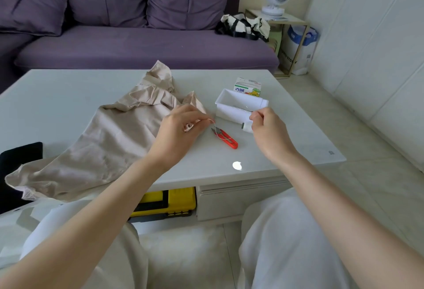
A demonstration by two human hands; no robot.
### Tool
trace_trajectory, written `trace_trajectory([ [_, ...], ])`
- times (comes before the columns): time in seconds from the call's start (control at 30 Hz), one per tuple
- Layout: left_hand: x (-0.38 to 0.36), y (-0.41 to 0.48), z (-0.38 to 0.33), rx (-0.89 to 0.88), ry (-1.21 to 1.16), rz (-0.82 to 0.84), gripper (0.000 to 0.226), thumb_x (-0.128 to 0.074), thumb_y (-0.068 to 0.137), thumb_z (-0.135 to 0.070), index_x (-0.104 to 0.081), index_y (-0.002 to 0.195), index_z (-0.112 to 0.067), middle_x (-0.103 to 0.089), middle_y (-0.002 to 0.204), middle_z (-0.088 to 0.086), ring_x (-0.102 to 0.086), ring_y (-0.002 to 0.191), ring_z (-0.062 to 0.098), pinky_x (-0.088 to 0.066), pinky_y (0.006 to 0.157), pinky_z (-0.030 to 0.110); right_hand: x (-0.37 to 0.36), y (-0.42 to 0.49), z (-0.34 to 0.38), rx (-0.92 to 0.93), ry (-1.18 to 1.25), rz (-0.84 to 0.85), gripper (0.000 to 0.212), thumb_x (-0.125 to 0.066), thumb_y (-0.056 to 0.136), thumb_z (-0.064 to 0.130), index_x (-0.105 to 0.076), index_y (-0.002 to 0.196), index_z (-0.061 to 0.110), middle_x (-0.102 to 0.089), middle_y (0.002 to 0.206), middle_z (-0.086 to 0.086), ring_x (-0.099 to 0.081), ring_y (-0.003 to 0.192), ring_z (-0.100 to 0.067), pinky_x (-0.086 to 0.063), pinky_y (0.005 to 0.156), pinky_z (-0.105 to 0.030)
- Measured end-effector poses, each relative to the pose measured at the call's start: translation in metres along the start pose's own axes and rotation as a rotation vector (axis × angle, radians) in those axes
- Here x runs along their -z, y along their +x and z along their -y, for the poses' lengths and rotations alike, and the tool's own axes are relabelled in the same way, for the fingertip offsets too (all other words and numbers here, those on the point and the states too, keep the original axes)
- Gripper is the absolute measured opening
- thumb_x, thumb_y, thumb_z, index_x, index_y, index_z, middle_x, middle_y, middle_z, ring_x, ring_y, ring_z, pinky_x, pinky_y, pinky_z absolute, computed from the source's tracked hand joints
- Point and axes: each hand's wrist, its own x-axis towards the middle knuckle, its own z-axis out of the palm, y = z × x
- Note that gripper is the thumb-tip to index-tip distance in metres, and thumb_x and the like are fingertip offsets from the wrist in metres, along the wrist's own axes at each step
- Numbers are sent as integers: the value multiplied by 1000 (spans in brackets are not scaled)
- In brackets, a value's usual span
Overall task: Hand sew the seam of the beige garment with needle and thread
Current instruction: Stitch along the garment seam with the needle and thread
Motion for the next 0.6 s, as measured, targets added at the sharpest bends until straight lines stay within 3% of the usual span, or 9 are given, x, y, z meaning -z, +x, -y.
trace_trajectory([
  [0.07,2,0,-10,-50,3,-6,12,-63,88,-13,-74,93,-14,-58,80,-6,-44,72,2,-33,65,10,-4,-2,4,21,17,-8,19,-32,101,18,-49,101,11,-64,101,-5,-55,86,-25,-43,73,-33],
  [0.13,4,-2,-18,-105,14,-19,12,-62,89,-12,-74,92,-15,-54,76,-13,-43,69,-1,-33,64,9,-7,-5,12,48,112,-5,18,-32,101,18,-47,92,16,-66,100,0,-60,81,-24,-48,68,-32],
  [0.23,3,-5,-25,-168,48,-11,12,-62,88,-12,-74,92,-12,-55,73,-8,-44,65,-1,-32,62,7,-11,-13,29,-2,344,102,17,-30,103,17,-45,96,13,-63,83,9,-54,49,-6,-40,43,-16],
  [0.3,2,-5,-25,-194,67,33,14,-61,87,-17,-74,89,-12,-60,73,-3,-44,63,1,-31,61,7,-14,-16,36,-48,391,158,17,-31,102,18,-47,100,11,-60,76,4,-47,36,-3,-37,39,-18],
  [0.43,2,-6,-14,-148,102,43,15,-60,86,-13,-72,78,-11,-63,70,0,-46,62,7,-33,62,8,-18,-23,39,-158,361,327,22,-30,102,18,-48,90,15,-61,64,4,-45,34,-4,-36,40,-17],
  [0.47,1,-6,-10,-132,145,39,13,-61,87,-12,-73,80,-12,-62,70,2,-47,62,9,-35,62,11,-18,-25,38,-180,372,375,24,-30,102,18,-48,86,17,-60,59,5,-43,34,-4,-35,40,-16],
  [0.53,-1,-6,1,-110,242,61,11,-63,89,-15,-73,85,-15,-59,71,1,-50,62,12,-45,60,30,-17,-27,34,-184,428,418,28,-30,103,17,-44,79,17,-45,55,3,-33,35,-4,-26,39,-15],
  [0.6,-3,-4,14,-61,293,109,12,-61,90,-19,-72,86,-16,-58,75,-2,-53,67,18,-48,62,39,-16,-24,31,-177,484,383,28,-30,103,14,-39,76,17,-29,54,4,-23,35,-3,-18,39,-14],
])
